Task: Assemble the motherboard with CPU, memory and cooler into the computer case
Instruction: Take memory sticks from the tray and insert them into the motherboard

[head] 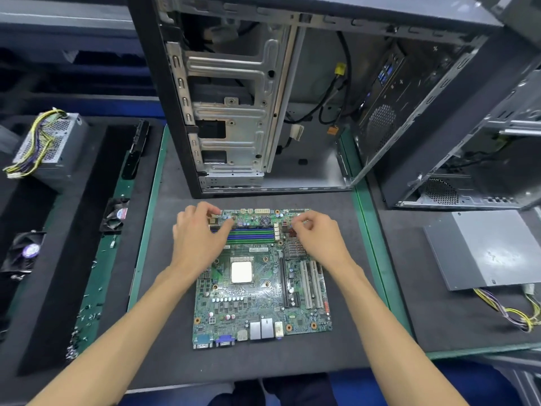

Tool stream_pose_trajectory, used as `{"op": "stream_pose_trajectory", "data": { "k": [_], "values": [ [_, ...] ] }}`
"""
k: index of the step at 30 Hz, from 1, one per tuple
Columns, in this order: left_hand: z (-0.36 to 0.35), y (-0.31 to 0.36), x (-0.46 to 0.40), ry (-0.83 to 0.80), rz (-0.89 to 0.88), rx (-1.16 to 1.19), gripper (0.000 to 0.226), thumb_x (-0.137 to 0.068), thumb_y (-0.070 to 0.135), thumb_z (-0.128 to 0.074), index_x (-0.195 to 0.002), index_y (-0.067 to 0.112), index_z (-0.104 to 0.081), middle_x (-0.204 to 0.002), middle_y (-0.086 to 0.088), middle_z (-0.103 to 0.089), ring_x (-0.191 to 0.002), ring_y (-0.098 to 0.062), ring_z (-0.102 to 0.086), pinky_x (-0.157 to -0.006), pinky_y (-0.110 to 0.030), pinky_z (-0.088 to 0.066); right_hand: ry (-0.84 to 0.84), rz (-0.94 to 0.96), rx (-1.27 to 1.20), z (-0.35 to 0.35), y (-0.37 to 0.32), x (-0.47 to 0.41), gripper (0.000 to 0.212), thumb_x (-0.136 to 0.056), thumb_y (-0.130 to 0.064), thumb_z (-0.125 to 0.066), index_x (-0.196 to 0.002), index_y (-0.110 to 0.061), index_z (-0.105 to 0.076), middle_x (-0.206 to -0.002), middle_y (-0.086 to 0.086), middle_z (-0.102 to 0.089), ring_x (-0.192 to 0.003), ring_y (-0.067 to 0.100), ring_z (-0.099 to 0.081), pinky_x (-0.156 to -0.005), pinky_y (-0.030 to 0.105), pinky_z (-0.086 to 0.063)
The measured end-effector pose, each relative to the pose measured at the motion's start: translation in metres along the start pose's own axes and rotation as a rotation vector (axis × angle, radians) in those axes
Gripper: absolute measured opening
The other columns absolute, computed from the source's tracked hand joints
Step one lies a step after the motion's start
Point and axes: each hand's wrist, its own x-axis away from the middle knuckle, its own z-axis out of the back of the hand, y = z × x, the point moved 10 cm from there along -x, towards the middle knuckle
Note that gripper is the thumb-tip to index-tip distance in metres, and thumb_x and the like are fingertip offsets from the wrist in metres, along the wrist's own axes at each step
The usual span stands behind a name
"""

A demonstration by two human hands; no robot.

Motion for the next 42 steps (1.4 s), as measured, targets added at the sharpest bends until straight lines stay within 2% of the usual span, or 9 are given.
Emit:
{"op": "stream_pose_trajectory", "data": {
  "k": [3,8,12,20,24,30,34,39,42],
  "values": [
    [-0.004,-0.038,0.007,-0.153,0.163,-0.061,0.045,-0.089,0.053,-0.062,-0.116,0.02,-0.048,-0.113,-0.004,-0.055,-0.1,-0.023,-0.056,-0.084,-0.041,-0.048,0.07,-0.065,0.18,0.02,0.021,0.005,0.016,-0.096,-0.043,-0.058,-0.098,-0.028,-0.063,-0.081,-0.011,-0.066,-0.069,0.008,-0.062,-0.057,0.025,-0.04],
    [-0.022,-0.059,0.023,-0.406,0.31,-0.091,0.055,-0.088,0.058,-0.062,-0.115,0.018,-0.035,-0.106,-0.006,-0.059,-0.085,-0.026,-0.064,-0.074,-0.04,-0.058,-0.071,-0.206,0.33,0.008,0.044,0.01,0.038,-0.095,-0.052,-0.057,-0.106,-0.015,-0.057,-0.095,0.005,-0.065,-0.081,0.028,-0.065,-0.072,0.032,-0.046],
    [-0.026,-0.056,0.026,-0.419,0.337,-0.01,0.054,-0.09,0.054,-0.062,-0.118,0.016,-0.036,-0.098,-0.006,-0.058,-0.08,-0.028,-0.067,-0.071,-0.045,-0.06,-0.058,-0.197,0.317,0.004,0.04,0.014,0.039,-0.096,-0.052,-0.057,-0.106,-0.015,-0.051,-0.096,0.005,-0.056,-0.087,0.026,-0.052,-0.073,0.032,-0.04],
    [-0.02,-0.054,0.029,-0.358,0.281,-0.074,0.048,-0.093,0.05,-0.06,-0.117,0.016,-0.037,-0.093,-0.003,-0.059,-0.082,-0.028,-0.066,-0.077,-0.045,-0.058,0.001,-0.153,0.181,0.004,0.034,0.033,0.047,-0.099,-0.043,-0.057,-0.134,-0.012,-0.054,-0.118,0.01,-0.067,-0.109,0.027,-0.063,-0.091,0.038,-0.05],
    [-0.013,-0.054,0.026,-0.332,0.225,-0.209,0.052,-0.091,0.057,-0.058,-0.118,0.017,-0.039,-0.11,-0.007,-0.061,-0.089,-0.029,-0.063,-0.08,-0.042,-0.054,-0.024,-0.138,0.161,0.001,0.035,0.044,0.049,-0.099,-0.041,-0.057,-0.139,-0.014,-0.053,-0.126,0.009,-0.062,-0.114,0.025,-0.06,-0.091,0.035,-0.048],
    [-0.017,-0.048,0.028,-0.361,0.212,-0.122,0.061,-0.09,0.059,-0.058,-0.129,0.014,-0.044,-0.123,-0.006,-0.058,-0.105,-0.025,-0.058,-0.088,-0.043,-0.051,0.0,-0.126,0.169,0.012,0.049,0.06,0.045,-0.098,-0.039,-0.059,-0.135,-0.016,-0.052,-0.117,0.007,-0.064,-0.106,0.022,-0.061,-0.078,0.032,-0.046],
    [-0.006,-0.047,0.042,-0.352,0.182,-0.08,0.061,-0.089,0.064,-0.055,-0.127,0.017,-0.045,-0.117,-0.005,-0.056,-0.098,-0.019,-0.057,-0.08,-0.037,-0.05,0.007,-0.003,0.107,0.01,0.024,0.065,0.037,-0.098,-0.035,-0.06,-0.13,-0.018,-0.052,-0.109,0.004,-0.063,-0.096,0.016,-0.06,-0.073,0.031,-0.045],
    [0.03,-0.045,0.073,-0.275,0.162,0.062,0.043,-0.092,0.05,-0.061,-0.121,0.02,-0.05,-0.107,-0.001,-0.059,-0.082,-0.006,-0.057,-0.064,-0.02,-0.04,0.006,0.213,-0.005,0.0,-0.035,0.075,0.004,-0.096,-0.021,-0.061,-0.097,-0.022,-0.058,-0.095,-0.007,-0.06,-0.083,0.009,-0.059,-0.065,0.019,-0.043],
    [0.053,-0.049,0.103,-0.247,0.17,0.111,0.03,-0.094,0.043,-0.062,-0.115,0.023,-0.054,-0.101,0.006,-0.059,-0.085,-0.002,-0.057,-0.069,-0.021,-0.044,-0.032,0.33,-0.004,-0.02,-0.065,0.096,0.015,-0.095,-0.018,-0.061,-0.086,-0.028,-0.055,-0.087,-0.011,-0.06,-0.08,0.002,-0.056,-0.063,0.014,-0.038]
  ]
}}
